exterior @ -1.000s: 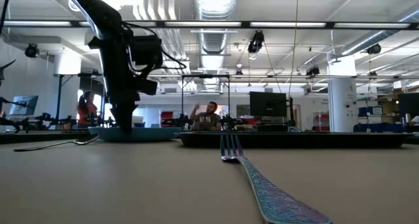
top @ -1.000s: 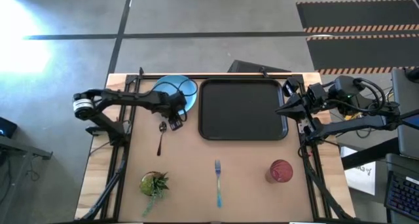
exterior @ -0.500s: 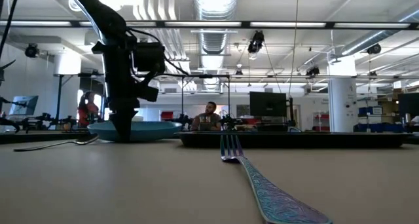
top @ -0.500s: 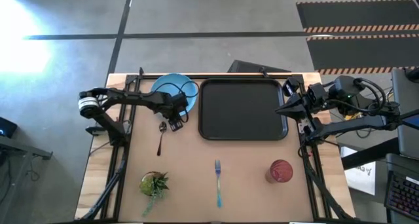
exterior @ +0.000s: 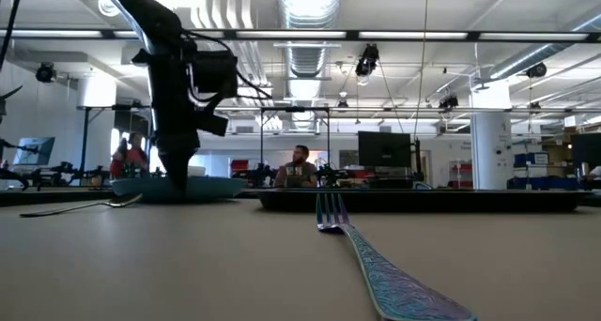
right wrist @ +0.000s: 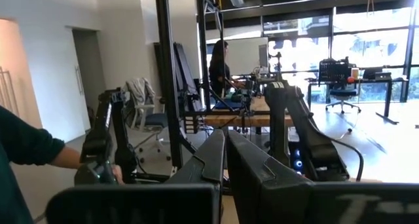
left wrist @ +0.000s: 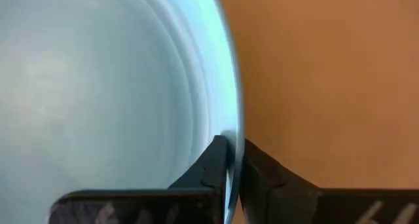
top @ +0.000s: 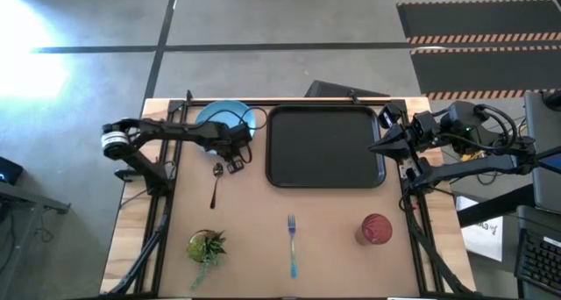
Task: Pick and place plate/cup/fork/spoon on tray
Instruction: Put the blue plate on the black tray
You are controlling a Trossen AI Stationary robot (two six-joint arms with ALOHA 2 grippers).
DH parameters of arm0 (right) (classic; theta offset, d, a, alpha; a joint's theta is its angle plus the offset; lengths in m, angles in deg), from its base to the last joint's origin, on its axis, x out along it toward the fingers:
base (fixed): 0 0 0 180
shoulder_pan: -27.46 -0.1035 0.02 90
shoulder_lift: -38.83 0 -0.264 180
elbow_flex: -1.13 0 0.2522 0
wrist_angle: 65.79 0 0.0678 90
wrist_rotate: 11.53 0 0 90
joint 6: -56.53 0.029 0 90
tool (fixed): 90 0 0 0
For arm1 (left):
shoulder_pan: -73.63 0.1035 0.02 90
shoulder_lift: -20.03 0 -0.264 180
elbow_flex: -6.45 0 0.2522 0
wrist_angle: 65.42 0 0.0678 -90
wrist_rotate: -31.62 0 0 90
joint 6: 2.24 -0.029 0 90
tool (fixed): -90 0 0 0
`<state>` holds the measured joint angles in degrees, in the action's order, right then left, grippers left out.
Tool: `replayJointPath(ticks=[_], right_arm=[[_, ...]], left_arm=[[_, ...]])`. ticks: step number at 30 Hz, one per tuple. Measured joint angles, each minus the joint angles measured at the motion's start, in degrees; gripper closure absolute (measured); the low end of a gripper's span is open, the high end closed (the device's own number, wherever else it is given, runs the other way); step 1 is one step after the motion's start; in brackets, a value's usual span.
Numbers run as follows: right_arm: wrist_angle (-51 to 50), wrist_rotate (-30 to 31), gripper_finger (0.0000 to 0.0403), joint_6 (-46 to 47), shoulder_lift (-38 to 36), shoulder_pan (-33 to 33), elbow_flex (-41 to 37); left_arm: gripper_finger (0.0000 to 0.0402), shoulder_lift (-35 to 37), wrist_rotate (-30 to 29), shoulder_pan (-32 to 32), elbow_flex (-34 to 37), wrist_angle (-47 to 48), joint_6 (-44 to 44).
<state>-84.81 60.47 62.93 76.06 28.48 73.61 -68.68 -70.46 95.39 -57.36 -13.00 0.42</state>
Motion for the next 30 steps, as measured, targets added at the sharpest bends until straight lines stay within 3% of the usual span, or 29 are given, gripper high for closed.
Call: replayJointPath(ticks=[5, 10, 13, 19, 24, 30], right_arm=[[0.0, 0.0, 0.0394, 0.0, 0.0, 0.0, 0.0], [0.0, 0.0, 0.0394, 0.0, 0.0, 0.0, 0.0], [0.0, 0.0, 0.0394, 0.0, 0.0, 0.0, 0.0], [0.0, 0.0, 0.0394, 0.0, 0.0, 0.0, 0.0], [0.0, 0.0, 0.0394, 0.0, 0.0, 0.0, 0.0], [-0.5, 0.0, 0.0394, 0.0, -0.1, 0.0, 0.0]], left_arm=[[0.0401, 2.2, -2.8, -1.2, -7.8, 6.2, -0.9], [0.0401, 2.7, -4.7, -3.4, -19.5, 5.6, -4.5], [0.0401, 0.3, -7.5, -5.4, -27.2, 5.3, -7.2], [0.0401, -7.6, -6.2, -9.5, -39.5, 5.0, -11.0], [0.0401, -16.2, -0.7, -12.7, -43.8, 5.1, -11.1], [0.0401, -24.1, 3.1, -16.0, -43.2, 5.8, -10.6]])
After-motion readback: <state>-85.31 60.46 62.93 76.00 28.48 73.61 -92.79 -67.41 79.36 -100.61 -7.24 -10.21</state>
